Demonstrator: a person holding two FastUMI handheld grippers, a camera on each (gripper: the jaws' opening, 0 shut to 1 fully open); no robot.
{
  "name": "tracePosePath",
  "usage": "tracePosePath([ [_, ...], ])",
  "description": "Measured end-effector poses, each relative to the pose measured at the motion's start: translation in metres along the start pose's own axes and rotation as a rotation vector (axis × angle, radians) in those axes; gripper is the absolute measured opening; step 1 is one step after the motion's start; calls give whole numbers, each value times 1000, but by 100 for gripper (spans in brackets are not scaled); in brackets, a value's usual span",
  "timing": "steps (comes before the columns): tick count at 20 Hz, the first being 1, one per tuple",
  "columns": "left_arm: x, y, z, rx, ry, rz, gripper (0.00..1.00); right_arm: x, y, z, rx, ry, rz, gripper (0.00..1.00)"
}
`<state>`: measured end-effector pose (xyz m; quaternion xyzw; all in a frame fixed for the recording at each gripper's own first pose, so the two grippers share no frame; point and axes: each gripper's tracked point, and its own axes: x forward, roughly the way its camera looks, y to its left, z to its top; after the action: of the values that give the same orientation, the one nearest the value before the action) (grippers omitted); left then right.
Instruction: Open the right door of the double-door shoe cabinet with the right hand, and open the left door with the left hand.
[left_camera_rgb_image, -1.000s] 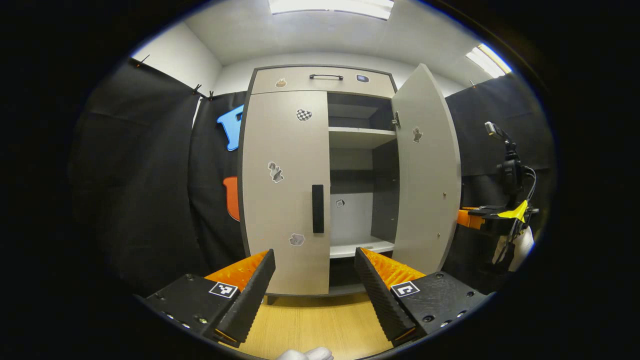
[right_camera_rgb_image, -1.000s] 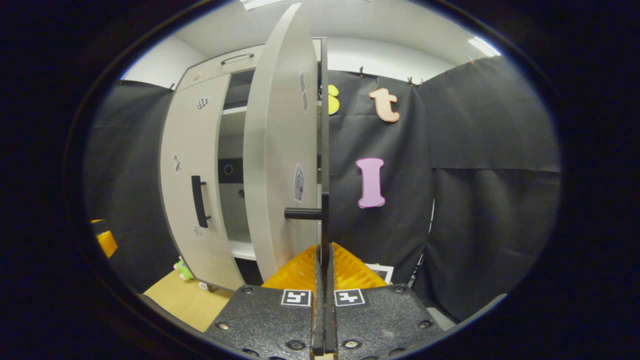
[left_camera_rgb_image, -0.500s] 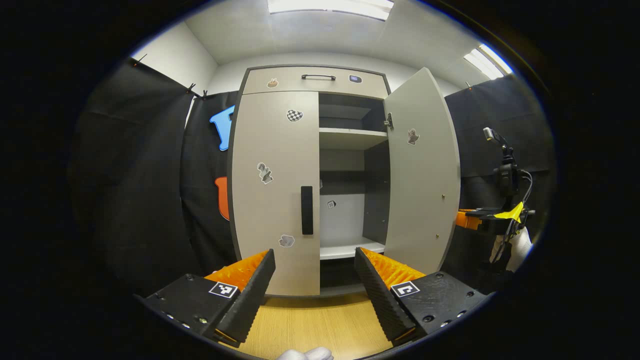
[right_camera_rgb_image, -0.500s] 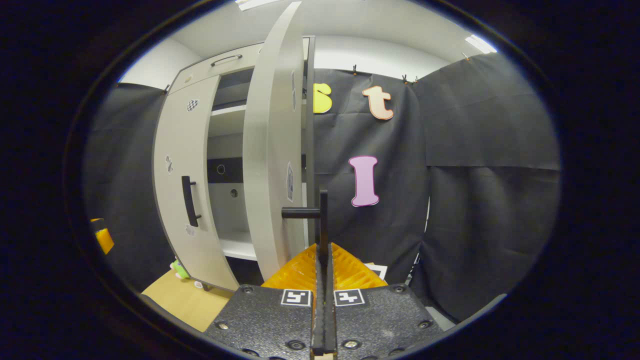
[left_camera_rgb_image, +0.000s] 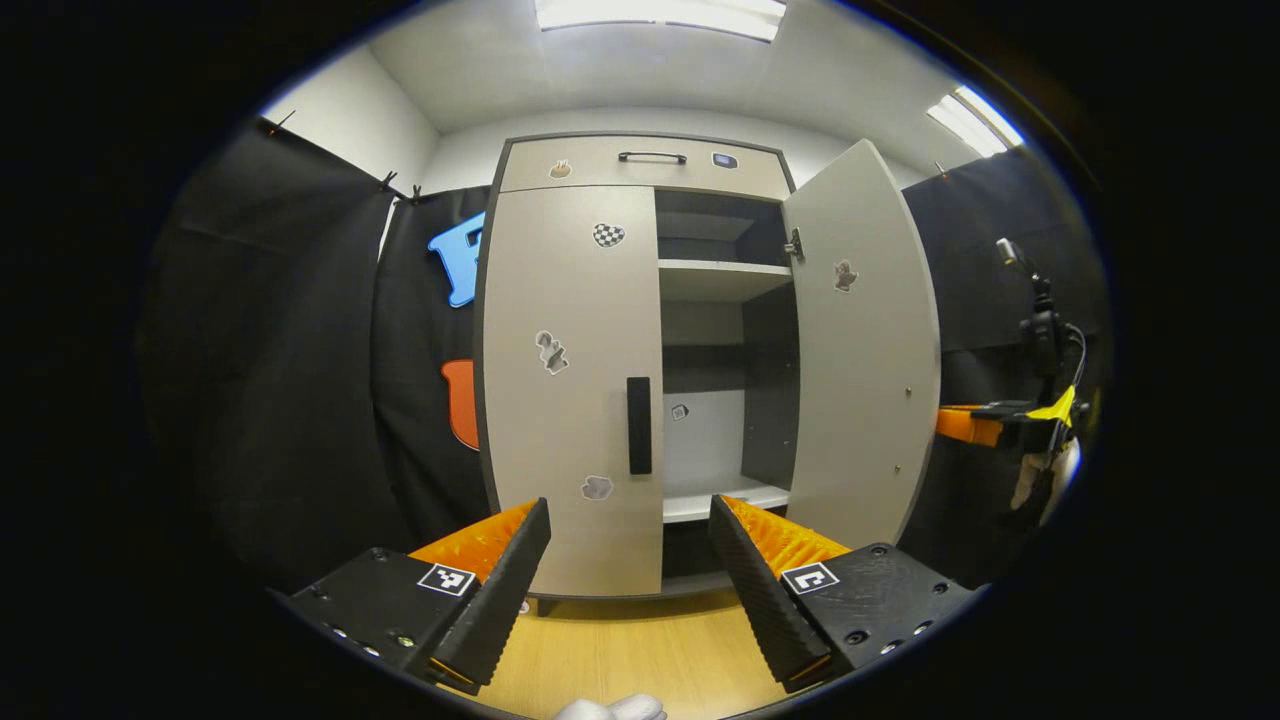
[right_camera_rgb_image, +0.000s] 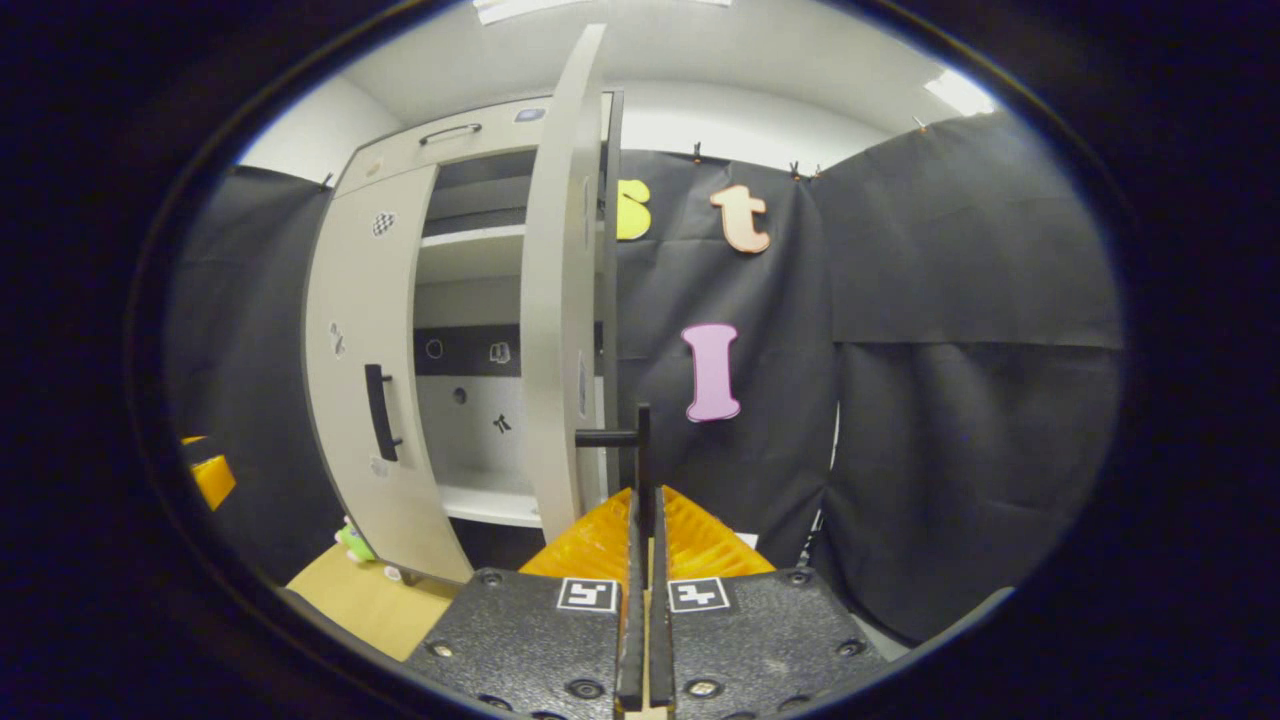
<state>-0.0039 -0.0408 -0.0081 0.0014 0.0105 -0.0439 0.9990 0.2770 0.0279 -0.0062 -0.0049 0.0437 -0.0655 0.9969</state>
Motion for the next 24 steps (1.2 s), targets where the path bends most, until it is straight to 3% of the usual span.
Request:
tracePosePath([
  [1, 1, 3, -1, -6, 1, -1, 95, 0, -1, 1, -6, -5, -2, 16],
  [2, 2, 6, -1, -10, -1, -1, 95, 1, 2, 3, -6, -14, 8, 19],
  [4, 3, 14, -3, -8, -1, 9, 95, 0, 8, 4, -4, -23, 33, 46],
  [5, 5, 17, -5, -6, 1, 13, 95, -2, 10, 5, -4, -26, 43, 68],
  [7, 8, 22, -9, -10, 6, 14, 95, -5, 14, 3, 6, -27, 48, 88],
  [9, 12, 26, -14, -9, 16, 14, 95, -8, 21, 3, 26, -30, 55, 93],
  [16, 32, 31, -26, -2, 32, 6, 95, -20, 35, -7, 15, 33, 123, 93],
  [24, 109, 21, -13, -19, -14, -14, 95, -31, 42, -2, -6, 22, 119, 93],
])
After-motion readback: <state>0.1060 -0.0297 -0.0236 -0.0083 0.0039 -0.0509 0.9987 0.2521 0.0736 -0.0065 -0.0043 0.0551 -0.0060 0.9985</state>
